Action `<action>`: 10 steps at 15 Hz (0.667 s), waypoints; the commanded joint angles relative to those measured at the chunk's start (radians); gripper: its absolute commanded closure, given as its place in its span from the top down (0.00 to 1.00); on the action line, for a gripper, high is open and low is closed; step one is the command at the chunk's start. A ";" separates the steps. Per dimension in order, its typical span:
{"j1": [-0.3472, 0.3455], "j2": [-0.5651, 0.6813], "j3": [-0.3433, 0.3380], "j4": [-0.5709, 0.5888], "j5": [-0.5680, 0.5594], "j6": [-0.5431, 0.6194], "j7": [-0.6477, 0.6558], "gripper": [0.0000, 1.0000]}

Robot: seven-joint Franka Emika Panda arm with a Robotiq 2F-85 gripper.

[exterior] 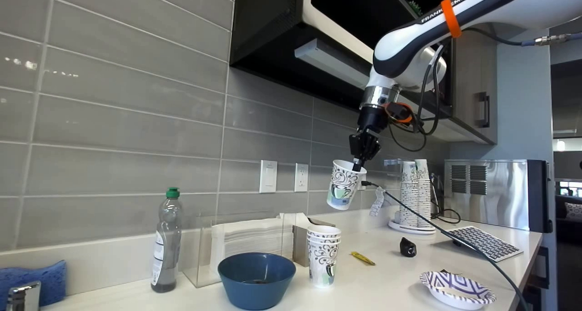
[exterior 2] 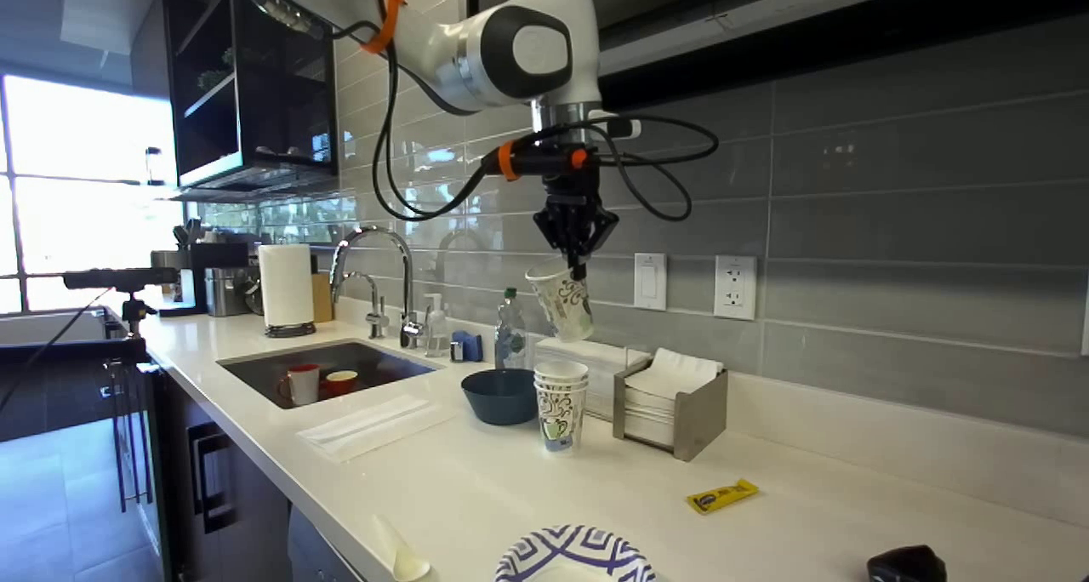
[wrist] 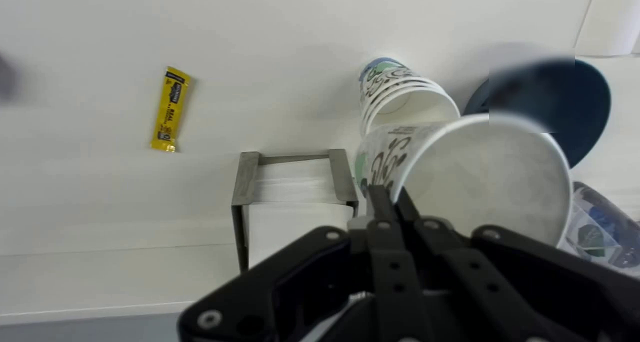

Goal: Stack the cups together

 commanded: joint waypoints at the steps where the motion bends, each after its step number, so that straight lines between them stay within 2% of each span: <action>1: 0.008 0.021 0.004 0.028 0.068 -0.033 -0.053 0.01; 10: -0.001 0.082 0.006 0.032 0.118 -0.029 -0.121 0.01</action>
